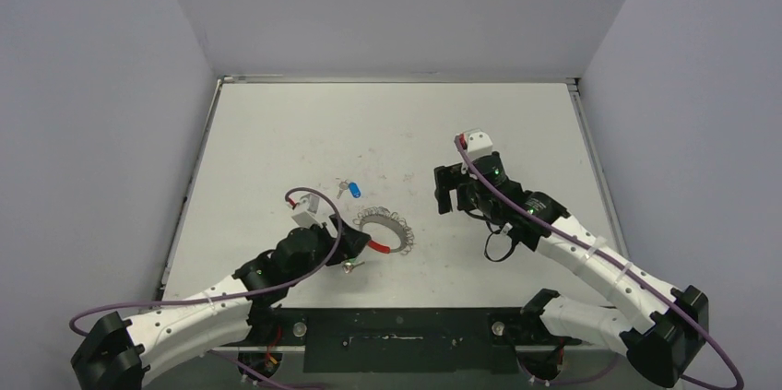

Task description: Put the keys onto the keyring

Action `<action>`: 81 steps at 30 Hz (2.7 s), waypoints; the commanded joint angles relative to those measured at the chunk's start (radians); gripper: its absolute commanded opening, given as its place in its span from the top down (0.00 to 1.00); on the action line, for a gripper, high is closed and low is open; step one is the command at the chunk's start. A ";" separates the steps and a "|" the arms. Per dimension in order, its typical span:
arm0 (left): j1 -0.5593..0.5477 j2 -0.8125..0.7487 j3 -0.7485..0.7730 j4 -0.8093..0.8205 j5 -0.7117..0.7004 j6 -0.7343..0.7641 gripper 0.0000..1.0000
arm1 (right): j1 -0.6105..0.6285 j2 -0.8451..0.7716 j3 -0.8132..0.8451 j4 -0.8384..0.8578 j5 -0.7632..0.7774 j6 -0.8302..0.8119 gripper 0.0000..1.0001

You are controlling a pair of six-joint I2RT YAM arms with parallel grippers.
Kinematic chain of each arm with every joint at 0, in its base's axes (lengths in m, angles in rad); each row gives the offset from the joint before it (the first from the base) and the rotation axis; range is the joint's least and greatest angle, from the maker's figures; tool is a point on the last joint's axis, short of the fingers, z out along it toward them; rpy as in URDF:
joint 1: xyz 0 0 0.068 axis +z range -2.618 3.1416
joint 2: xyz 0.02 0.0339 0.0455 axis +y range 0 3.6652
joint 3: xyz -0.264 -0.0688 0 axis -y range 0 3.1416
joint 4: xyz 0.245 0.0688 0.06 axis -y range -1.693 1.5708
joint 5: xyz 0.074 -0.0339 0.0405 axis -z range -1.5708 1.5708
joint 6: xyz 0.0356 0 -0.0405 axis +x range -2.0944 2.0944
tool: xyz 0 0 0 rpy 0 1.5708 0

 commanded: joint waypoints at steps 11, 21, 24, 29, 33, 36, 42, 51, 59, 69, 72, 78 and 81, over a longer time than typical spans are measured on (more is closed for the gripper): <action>0.224 0.118 0.161 -0.305 0.120 0.093 0.25 | 0.103 0.081 -0.314 0.216 -0.304 0.341 0.17; 0.304 0.339 0.229 -0.264 0.267 0.140 0.32 | 0.134 0.321 -0.320 0.493 -0.383 0.396 0.36; 0.306 0.344 0.219 -0.246 0.280 0.127 0.33 | 0.134 0.365 -0.281 0.489 -0.352 0.366 0.43; 0.306 0.321 0.190 -0.236 0.284 0.102 0.34 | 0.134 0.407 -0.200 0.361 -0.225 0.275 0.55; 0.306 0.290 0.148 -0.220 0.288 0.062 0.34 | 0.141 0.405 -0.140 0.239 -0.068 0.209 0.62; 0.305 0.268 0.093 -0.145 0.312 0.013 0.36 | 0.154 0.381 -0.119 0.196 -0.035 0.173 0.63; 0.303 0.281 0.046 -0.048 0.342 -0.023 0.37 | 0.173 0.283 -0.162 0.227 -0.104 0.157 0.61; 0.291 0.359 0.060 0.018 0.373 -0.024 0.38 | 0.180 0.309 -0.161 0.242 -0.138 0.091 0.68; 0.265 0.397 0.103 0.036 0.398 -0.032 0.39 | 0.264 0.403 -0.077 0.199 -0.085 0.089 0.78; 0.236 0.435 0.138 0.035 0.390 -0.031 0.39 | 0.311 0.468 -0.045 0.186 -0.004 0.112 0.71; 0.228 0.442 0.141 0.040 0.386 -0.032 0.40 | 0.313 0.485 -0.050 0.200 0.001 0.110 0.73; 0.221 0.459 0.147 0.043 0.384 -0.032 0.40 | 0.315 0.511 -0.058 0.228 0.002 0.114 0.71; 0.219 0.465 0.148 0.044 0.385 -0.034 0.40 | 0.315 0.518 -0.056 0.236 -0.005 0.117 0.66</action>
